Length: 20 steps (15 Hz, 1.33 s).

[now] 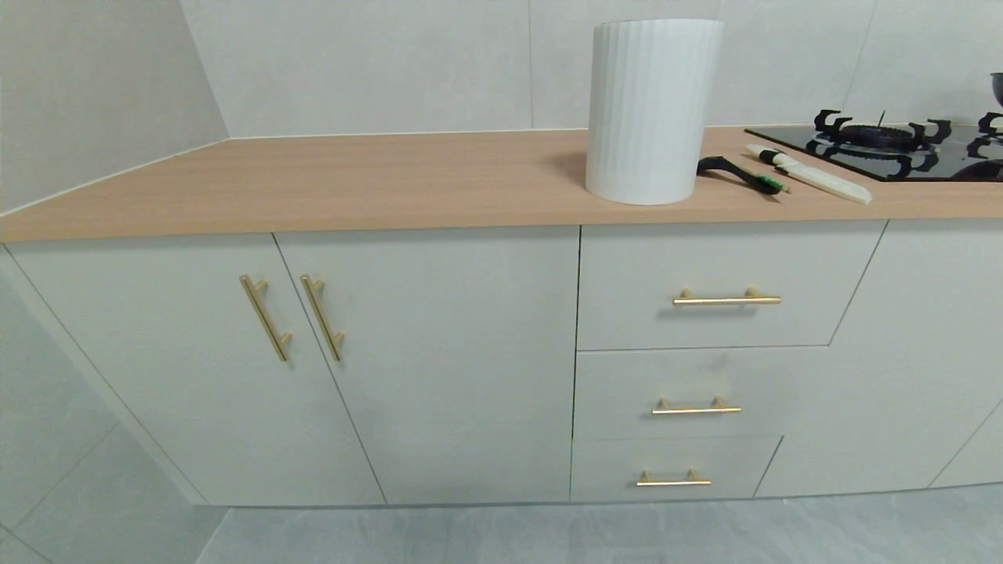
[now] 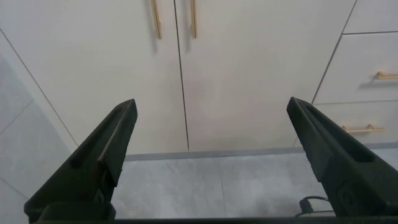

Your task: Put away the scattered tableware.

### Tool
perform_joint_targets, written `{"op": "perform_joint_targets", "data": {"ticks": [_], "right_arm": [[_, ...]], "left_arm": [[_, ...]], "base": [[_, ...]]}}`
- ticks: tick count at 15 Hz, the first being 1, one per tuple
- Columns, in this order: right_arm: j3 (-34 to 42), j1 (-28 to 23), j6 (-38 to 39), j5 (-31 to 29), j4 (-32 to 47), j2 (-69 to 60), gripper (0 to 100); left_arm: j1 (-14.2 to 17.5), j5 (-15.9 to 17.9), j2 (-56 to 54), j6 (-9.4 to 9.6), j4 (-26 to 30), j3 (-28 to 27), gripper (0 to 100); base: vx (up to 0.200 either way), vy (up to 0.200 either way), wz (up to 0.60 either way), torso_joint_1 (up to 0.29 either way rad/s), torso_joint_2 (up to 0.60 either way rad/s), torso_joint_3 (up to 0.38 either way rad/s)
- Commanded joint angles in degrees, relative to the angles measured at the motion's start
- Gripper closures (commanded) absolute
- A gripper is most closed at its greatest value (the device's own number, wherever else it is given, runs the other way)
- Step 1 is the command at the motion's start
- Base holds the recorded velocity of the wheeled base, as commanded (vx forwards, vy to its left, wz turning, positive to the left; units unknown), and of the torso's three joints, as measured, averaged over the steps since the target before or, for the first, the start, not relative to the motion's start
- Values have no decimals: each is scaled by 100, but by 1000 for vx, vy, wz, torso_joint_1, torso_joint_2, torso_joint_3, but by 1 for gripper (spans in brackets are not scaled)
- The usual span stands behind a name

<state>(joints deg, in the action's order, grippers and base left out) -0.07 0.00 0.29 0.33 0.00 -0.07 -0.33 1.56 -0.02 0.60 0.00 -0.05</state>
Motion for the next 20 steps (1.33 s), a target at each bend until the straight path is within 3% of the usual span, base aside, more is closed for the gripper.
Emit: {"op": "perform_joint_targets", "data": {"ticks": [1,4,9,14,20], "right_arm": [[-10,0,-3,2,-26,7,0],[-625,44,208,380,-281,289,0],[-968,62,199,864,-281,1712,0],[-1715,334,190,1233,-413,4094,0],[-2621,712,59,1198,-1318,7021,0]], "left_arm": [[-2,2,2,2,0,5,0],[-2,2,2,2,0,-4,0],[-2,2,2,2,0,5,0],[-2,2,2,2,0,5,0],[-2,2,2,2,0,5,0]], "base": [[0,0,0,0,0,0],[0,0,0,0,0,0],[0,0,0,0,0,0],[0,0,0,0,0,0],[0,0,0,0,0,0]]}}
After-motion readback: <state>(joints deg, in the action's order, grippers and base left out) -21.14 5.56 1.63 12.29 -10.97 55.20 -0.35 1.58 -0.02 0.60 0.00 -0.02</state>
